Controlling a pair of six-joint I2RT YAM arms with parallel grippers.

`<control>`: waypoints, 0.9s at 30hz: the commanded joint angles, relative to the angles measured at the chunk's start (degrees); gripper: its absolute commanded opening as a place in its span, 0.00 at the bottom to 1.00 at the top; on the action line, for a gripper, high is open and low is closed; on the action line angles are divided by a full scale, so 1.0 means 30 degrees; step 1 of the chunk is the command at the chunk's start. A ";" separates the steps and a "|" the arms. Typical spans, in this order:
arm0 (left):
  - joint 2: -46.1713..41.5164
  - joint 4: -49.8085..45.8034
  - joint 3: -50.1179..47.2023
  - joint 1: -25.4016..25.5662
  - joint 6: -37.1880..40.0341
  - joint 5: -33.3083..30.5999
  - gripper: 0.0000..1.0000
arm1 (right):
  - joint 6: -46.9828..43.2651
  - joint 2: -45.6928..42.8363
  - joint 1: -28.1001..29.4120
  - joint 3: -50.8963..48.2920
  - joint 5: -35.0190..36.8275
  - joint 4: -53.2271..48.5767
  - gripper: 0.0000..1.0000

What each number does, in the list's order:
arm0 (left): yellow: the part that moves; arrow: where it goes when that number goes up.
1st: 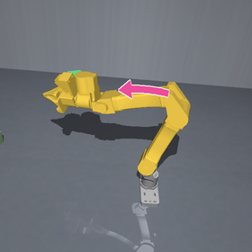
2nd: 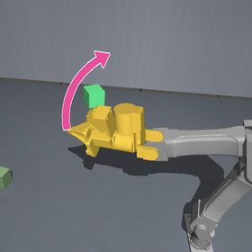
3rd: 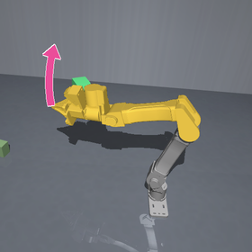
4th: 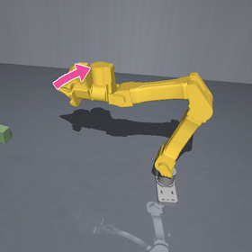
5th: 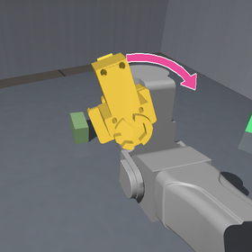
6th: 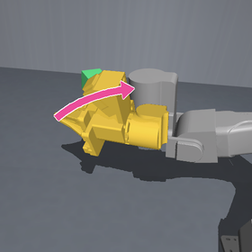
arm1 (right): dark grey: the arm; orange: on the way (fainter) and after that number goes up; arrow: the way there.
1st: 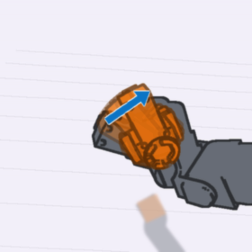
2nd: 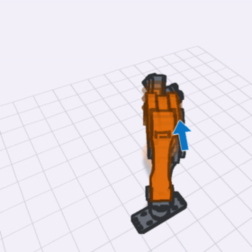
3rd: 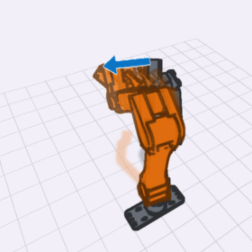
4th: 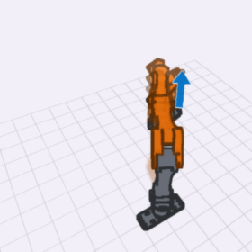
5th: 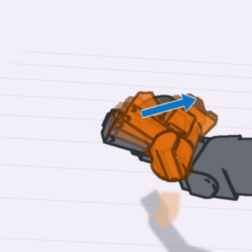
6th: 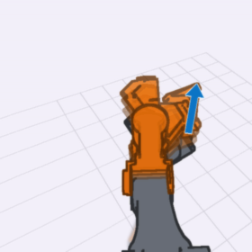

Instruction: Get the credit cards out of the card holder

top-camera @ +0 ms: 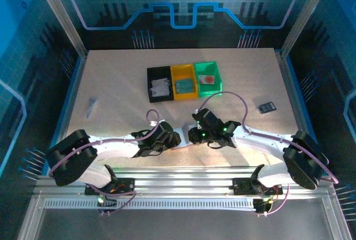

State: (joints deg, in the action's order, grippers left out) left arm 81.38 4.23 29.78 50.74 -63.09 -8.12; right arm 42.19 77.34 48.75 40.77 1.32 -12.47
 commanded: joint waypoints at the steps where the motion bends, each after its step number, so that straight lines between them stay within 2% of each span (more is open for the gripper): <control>1: 0.0114 -0.1263 -0.0634 -0.0127 0.0076 0.0392 0.52 | -0.0269 -0.0297 0.0103 0.0527 0.0310 -0.0465 0.15; 15: 0.0081 -0.1311 -0.0639 -0.0158 0.0062 0.0337 0.52 | -0.0329 -0.0584 0.0156 0.0454 0.0991 -0.0849 0.09; 27: 0.0059 -0.1235 -0.0698 -0.0183 0.0051 0.0363 0.52 | -0.0208 -0.0477 0.0258 0.0435 0.0523 -0.0413 0.00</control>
State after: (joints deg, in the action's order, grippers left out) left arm 81.36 4.23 29.78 50.52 -63.07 -8.08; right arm 41.60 76.42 48.75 40.91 2.96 -13.69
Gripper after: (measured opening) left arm 0.524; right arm 0.040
